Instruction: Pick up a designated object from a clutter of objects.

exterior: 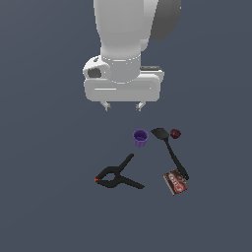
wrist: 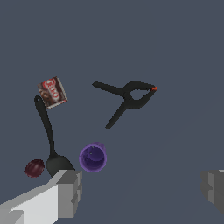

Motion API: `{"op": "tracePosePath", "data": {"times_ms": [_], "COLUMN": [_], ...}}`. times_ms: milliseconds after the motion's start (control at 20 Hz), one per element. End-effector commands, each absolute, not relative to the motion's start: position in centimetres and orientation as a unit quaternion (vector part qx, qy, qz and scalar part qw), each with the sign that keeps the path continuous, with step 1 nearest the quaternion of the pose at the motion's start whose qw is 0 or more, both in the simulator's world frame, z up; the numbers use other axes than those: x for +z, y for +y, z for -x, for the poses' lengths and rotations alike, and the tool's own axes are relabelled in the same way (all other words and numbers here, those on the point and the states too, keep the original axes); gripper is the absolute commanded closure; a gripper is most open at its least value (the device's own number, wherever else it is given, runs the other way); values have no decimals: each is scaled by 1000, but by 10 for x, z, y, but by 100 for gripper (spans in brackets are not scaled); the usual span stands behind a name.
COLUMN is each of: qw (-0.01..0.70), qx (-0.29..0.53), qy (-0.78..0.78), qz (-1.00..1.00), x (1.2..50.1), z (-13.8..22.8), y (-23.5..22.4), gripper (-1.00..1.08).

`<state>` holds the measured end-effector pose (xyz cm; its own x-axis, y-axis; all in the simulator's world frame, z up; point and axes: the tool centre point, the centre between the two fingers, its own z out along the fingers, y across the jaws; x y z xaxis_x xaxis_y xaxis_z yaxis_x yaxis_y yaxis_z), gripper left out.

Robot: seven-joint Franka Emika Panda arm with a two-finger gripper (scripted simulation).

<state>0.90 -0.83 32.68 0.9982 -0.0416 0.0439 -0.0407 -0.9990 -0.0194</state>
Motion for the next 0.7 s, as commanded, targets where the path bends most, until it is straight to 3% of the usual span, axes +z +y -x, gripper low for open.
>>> {"op": "tracePosePath", "data": {"times_ms": [0,650], "qw": [9,14], "qx": [-22,-11], "qy": [21,12], "qz": [1000,1000], "x": [327,314], "z": [-9,-7], "y": [-8,-15], "gripper": [-92,-92]}}
